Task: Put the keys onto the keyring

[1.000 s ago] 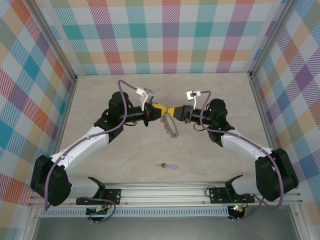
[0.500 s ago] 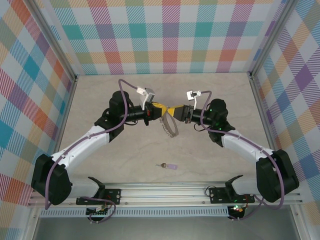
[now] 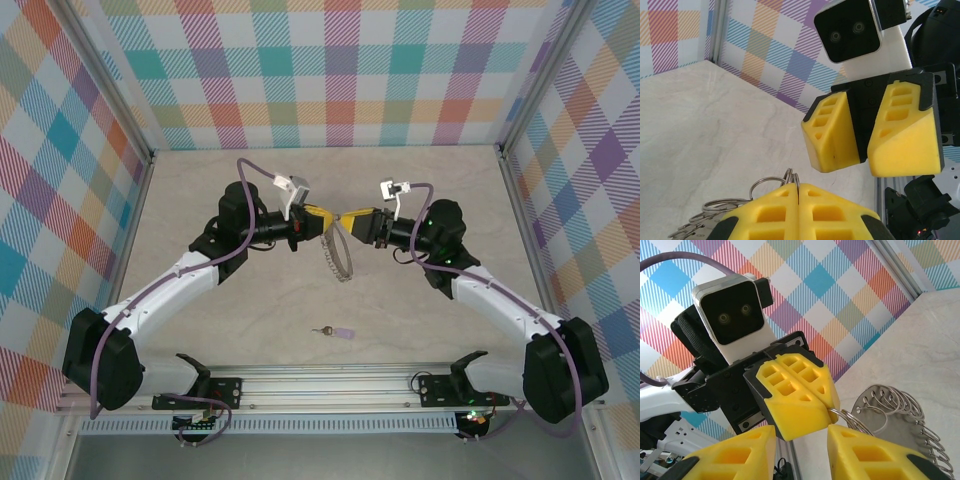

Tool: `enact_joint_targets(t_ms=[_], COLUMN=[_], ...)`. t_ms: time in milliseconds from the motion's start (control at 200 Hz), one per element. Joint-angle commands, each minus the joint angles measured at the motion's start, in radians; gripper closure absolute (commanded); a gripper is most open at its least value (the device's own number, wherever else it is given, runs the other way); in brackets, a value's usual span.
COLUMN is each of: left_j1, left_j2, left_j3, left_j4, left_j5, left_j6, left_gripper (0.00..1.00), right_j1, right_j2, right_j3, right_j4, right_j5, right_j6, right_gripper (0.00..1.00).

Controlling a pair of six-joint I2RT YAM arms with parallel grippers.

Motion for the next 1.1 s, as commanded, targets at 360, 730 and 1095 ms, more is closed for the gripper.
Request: enact_joint_targets(t_ms=[360, 730, 1095], left_j1=[-0.01, -0.01, -0.011], left_j2=[-0.013, -0.005, -0.001], left_j3=[0.051, 0.052, 0.057], left_j4=[0.018, 0.017, 0.012], left_j5=[0.038, 0.039, 0.04], left_j6=[-0.012, -0.013, -0.016], left_gripper=[1.0, 1.0, 1.0], right_j1=[0.003, 0.004, 0.006], right_j2=[0.079, 0.05, 0.059], right_j3=[0.042, 0.041, 0.042], right_j4=[0.069, 0.08, 0.112], right_j5=[-0.03, -0.033, -0.06], right_j6=[0.026, 0.033, 0.052], right_gripper=[0.67, 0.73, 0.77])
